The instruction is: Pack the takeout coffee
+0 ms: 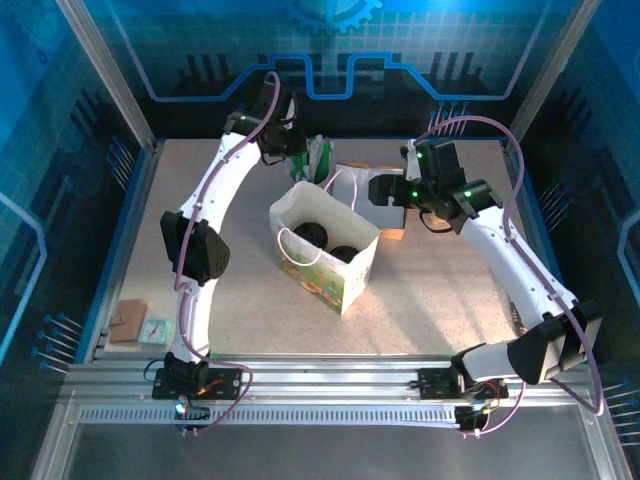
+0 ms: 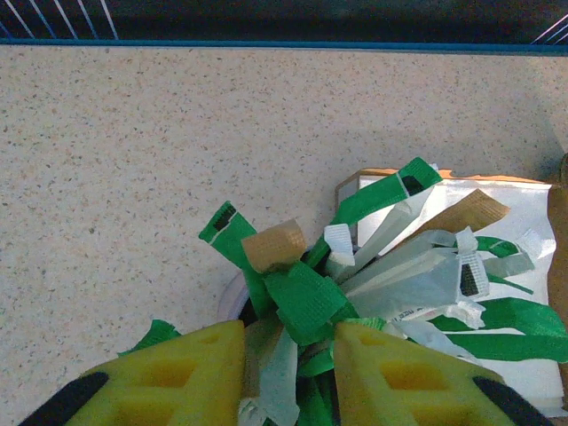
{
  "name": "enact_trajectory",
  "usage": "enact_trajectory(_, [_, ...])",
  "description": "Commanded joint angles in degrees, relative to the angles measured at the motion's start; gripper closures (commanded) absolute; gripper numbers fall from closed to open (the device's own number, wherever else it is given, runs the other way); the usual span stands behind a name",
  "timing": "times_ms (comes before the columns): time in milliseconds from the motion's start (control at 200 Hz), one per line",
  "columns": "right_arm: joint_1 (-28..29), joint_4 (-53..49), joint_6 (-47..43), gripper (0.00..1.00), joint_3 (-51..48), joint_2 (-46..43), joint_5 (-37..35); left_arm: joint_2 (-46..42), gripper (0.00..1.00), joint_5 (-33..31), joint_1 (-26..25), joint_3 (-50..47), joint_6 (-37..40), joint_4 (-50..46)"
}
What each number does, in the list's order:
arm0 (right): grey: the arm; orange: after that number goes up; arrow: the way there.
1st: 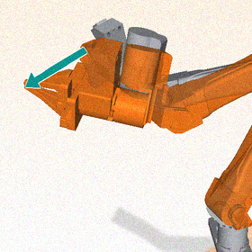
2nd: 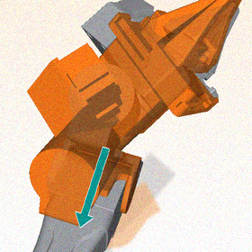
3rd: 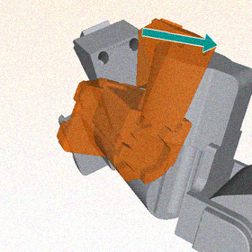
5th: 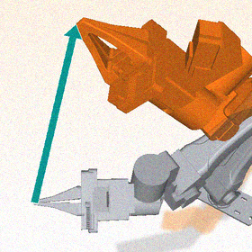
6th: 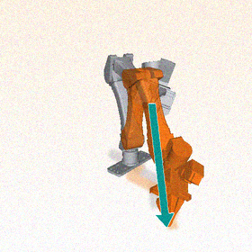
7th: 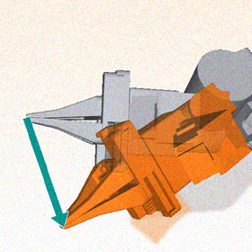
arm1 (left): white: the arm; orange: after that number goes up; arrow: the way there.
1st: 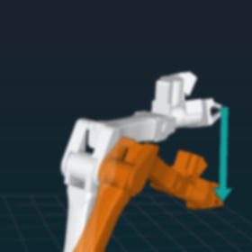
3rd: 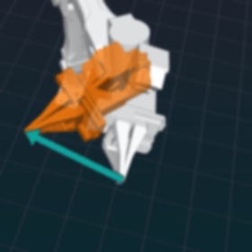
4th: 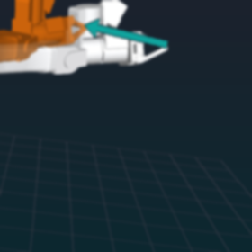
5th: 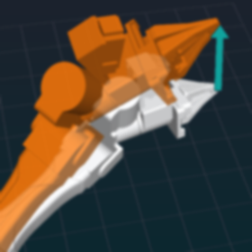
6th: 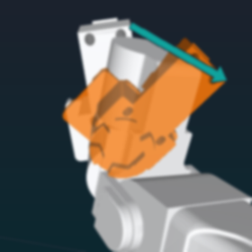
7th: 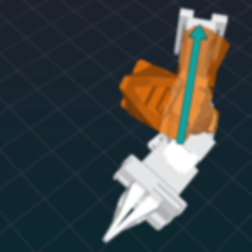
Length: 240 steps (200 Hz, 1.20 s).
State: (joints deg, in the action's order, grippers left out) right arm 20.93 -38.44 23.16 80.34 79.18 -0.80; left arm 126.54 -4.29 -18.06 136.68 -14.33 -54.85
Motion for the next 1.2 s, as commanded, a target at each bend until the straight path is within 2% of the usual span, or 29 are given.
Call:
enact_trajectory(0, [0.0, 1.0, 0.5, 0.08, -0.3, -1.2, 0.9, 1.5, 0.74, -0.7, -0.2, 2.5, 1.3, -1.7])
enact_trajectory(155, [0.0, 1.0, 0.5, 0.08, -0.3, -1.4, 0.8, 2.6, 0.85, -0.7, -0.4, 3.8, 1.5, -2.5])
enact_trajectory(310, [0.0, 1.1, 0.6, 0.08, -0.6, -1.4, 1.1, 2.8, 0.85, -0.9, -0.6, 3.8, 1.8, -2.9])
enact_trajectory(410, [0.0, 1.1, 0.5, 0.08, -0.4, -1.3, 1.2, 2.9, 0.79, -1.3, -0.7, 3.7, 2.2, -3.2])
enact_trajectory(465, [0.1, 1.0, 0.6, 0.08, -0.4, -1.3, 1.3, 3.0, 0.79, -1.2, -0.8, 3.7, 2.2, -3.3])
enact_trajectory(600, [0.1, 1.1, 0.6, 0.08, -0.5, -1.4, 1.1, 3.1, 1.0, -1.4, -0.8, 3.9, 2.3, -3.5])
enact_trajectory(815, [0.1, 1.1, 0.6, 0.08, -0.6, -1.4, 1.1, 1.4, 1.0, -2.2, -0.8, 7.4, 1.9, -4.5])
enact_trajectory(1196, [0.0, 1.3, 0.7, 0.08, -0.7, -1.7, 1.7, -5.1, 1.0, -1.6, -0.8, 7.3, -0.8, -4.6])
